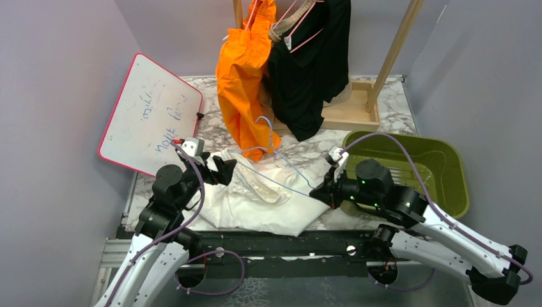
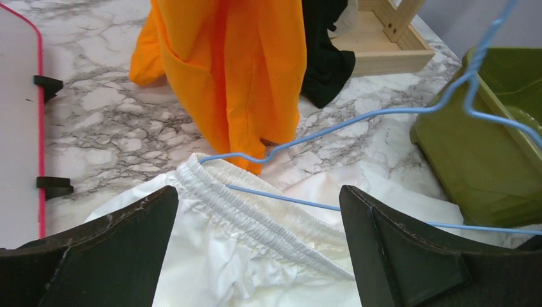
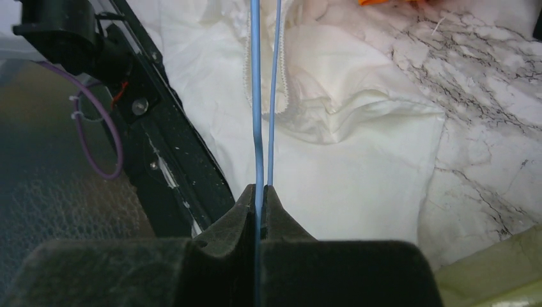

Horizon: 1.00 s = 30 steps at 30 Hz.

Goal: Remove the shorts from the hanger
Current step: Place the hanger on the clothes rod.

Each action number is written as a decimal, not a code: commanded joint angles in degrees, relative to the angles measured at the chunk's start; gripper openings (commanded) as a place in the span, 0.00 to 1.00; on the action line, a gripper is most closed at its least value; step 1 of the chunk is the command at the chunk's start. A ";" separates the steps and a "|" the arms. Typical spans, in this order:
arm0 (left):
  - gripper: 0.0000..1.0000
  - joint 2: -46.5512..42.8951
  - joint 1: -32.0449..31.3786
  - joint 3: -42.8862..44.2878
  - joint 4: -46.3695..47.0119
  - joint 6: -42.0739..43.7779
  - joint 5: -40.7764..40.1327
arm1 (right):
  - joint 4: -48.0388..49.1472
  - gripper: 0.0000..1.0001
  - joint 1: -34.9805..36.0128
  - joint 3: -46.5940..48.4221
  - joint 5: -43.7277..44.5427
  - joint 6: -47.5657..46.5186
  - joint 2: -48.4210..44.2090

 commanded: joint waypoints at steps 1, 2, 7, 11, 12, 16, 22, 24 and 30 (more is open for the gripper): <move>0.99 -2.51 0.18 1.26 -1.18 -0.49 -7.24 | -4.73 0.01 -0.02 0.53 4.07 5.86 -5.57; 0.99 -2.76 0.17 1.39 -1.53 -0.58 -7.95 | -6.25 0.01 -0.02 1.27 5.59 6.88 -6.25; 0.99 -3.46 0.15 1.24 -1.95 -0.98 -10.14 | -12.75 0.01 -0.02 4.96 13.74 11.28 -8.45; 0.99 -3.20 0.18 1.59 -3.35 -1.39 -12.36 | -17.58 0.01 -0.02 6.48 23.72 17.24 -10.78; 0.99 -3.20 0.19 1.53 -3.45 -1.50 -12.79 | -19.18 0.01 -0.02 7.22 25.27 18.40 -11.22; 0.99 -2.78 0.16 1.54 -3.52 -1.60 -13.38 | -27.90 0.01 -0.02 11.82 33.69 25.13 -12.01; 0.99 -2.67 0.18 1.59 -3.76 -1.77 -13.61 | -30.36 0.01 -0.02 18.19 37.40 24.74 -11.12; 0.99 -2.74 0.18 1.53 -3.72 -1.77 -13.61 | -30.28 0.01 -0.02 19.01 40.50 24.68 -10.72; 0.99 -2.52 0.17 1.42 -3.76 -1.88 -13.58 | -19.84 0.01 -0.02 17.32 47.43 18.32 -8.57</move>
